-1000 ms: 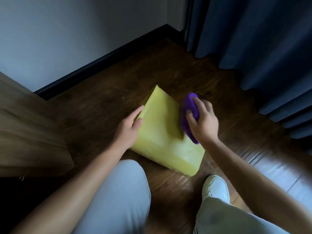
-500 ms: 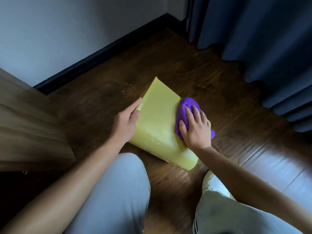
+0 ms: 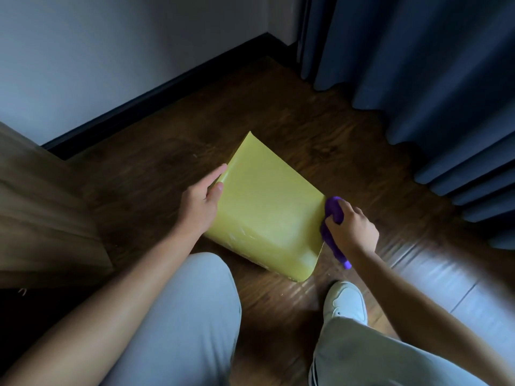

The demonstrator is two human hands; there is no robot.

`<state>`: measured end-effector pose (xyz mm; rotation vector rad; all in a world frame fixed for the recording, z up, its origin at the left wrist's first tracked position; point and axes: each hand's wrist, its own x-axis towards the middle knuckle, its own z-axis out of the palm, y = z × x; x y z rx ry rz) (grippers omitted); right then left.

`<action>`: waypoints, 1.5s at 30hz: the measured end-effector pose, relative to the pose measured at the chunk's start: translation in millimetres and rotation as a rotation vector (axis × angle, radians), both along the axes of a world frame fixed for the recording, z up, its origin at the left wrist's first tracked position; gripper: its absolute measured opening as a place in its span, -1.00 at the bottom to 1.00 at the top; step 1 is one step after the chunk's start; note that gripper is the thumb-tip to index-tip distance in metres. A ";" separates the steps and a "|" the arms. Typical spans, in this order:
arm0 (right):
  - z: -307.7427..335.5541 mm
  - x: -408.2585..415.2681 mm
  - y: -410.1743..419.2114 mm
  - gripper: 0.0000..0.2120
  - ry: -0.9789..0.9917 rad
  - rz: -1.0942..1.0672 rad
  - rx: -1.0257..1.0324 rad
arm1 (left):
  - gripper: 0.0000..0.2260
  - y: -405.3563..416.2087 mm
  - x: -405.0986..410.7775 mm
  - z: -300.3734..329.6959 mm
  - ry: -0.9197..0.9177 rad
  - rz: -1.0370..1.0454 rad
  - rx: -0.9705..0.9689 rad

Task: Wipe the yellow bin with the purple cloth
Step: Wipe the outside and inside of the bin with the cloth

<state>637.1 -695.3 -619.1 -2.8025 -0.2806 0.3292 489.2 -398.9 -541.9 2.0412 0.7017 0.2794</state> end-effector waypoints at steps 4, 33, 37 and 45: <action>51.6 -5.6 33.5 -0.50 -0.160 0.131 0.271 | -0.63 -8.3 7.1 1.0 -0.011 0.022 -0.025; -14.6 -34.5 -37.6 -0.48 -0.033 -0.041 0.144 | -0.43 12.8 -0.1 -8.3 0.184 -0.149 -0.103; 4.2 -25.6 -22.1 -0.46 -0.078 -0.035 0.234 | -0.44 9.8 -1.3 -5.6 0.096 -0.158 -0.206; 36.2 -16.8 -7.3 -0.48 -0.151 -0.131 0.508 | -0.43 -15.1 -10.8 19.2 0.057 -0.394 -0.080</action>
